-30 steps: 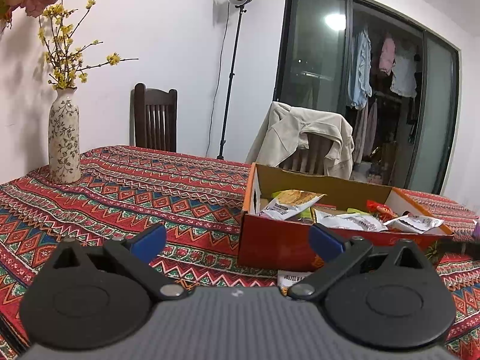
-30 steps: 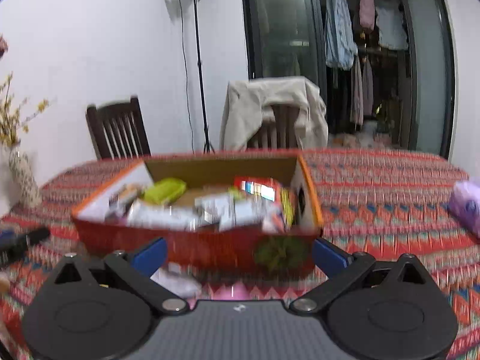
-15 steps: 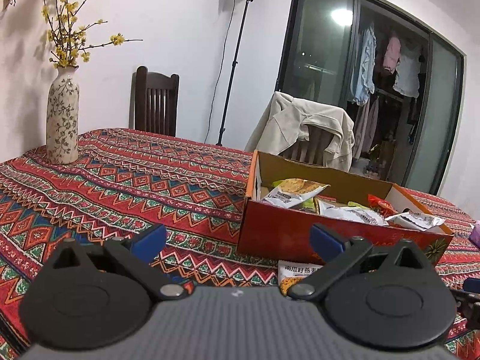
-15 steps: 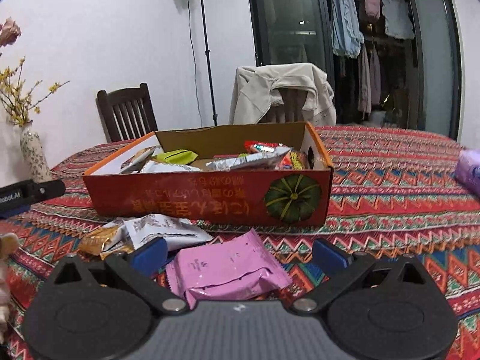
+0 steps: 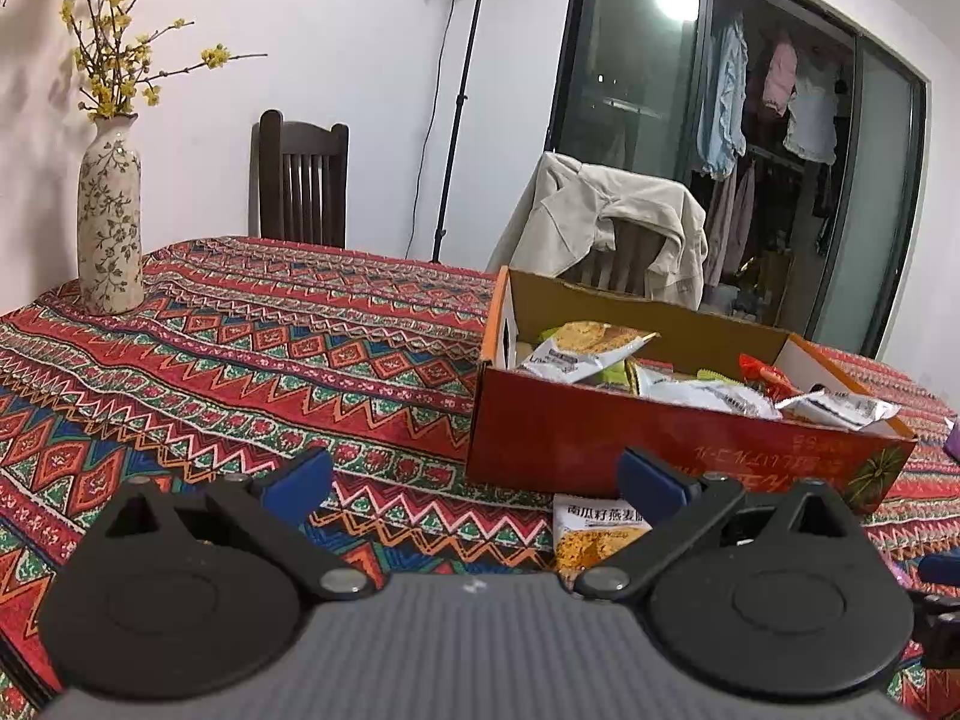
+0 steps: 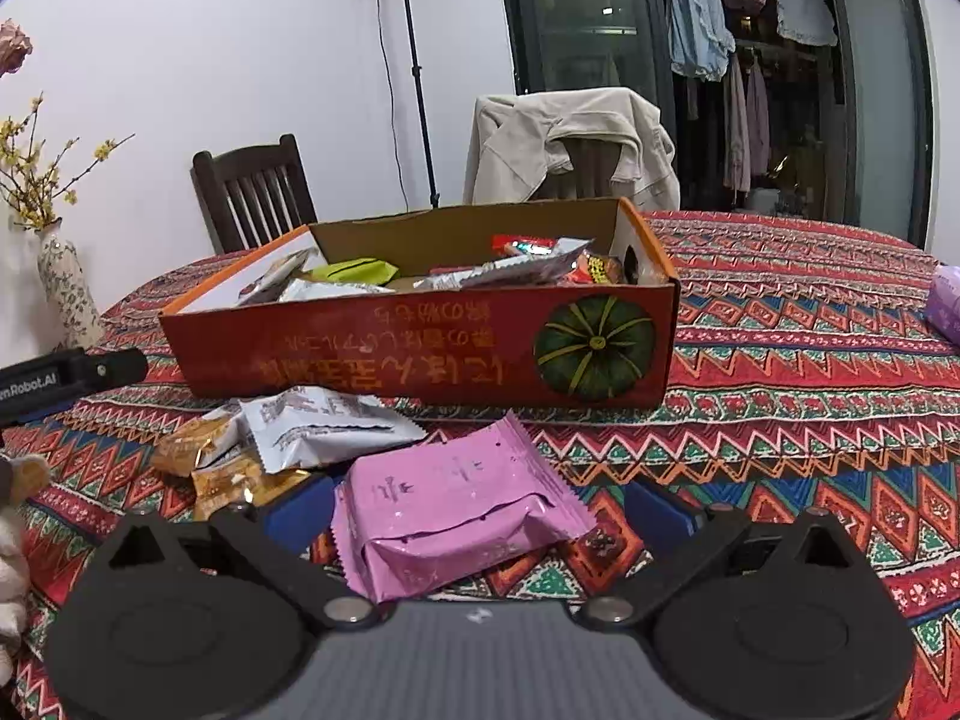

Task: Organize snacks
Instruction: 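Grasp the pink packet with the right tool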

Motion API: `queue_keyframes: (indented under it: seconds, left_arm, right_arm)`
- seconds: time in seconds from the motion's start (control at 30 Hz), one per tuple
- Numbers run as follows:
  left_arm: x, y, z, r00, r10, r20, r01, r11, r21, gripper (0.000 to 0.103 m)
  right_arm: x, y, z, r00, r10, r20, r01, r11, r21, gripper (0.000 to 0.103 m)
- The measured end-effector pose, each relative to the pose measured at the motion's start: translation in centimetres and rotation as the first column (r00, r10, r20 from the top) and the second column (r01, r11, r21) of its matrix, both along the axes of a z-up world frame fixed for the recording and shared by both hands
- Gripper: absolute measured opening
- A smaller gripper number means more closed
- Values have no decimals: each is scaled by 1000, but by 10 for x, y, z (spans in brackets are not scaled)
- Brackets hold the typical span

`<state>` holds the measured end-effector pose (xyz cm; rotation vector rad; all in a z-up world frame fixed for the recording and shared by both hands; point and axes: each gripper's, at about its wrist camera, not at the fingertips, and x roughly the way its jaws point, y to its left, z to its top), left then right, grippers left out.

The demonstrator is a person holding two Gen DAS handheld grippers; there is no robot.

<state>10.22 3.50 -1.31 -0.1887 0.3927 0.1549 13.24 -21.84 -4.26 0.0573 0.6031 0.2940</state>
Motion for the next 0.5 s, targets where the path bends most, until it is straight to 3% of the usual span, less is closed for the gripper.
queue_keyframes:
  seconds: [0.5]
  left_arm:
    - [3, -3, 0, 999, -19, -47, 20, 1000, 14, 103]
  right_arm:
    - [3, 9, -3, 999, 17, -34, -19, 999, -48, 103]
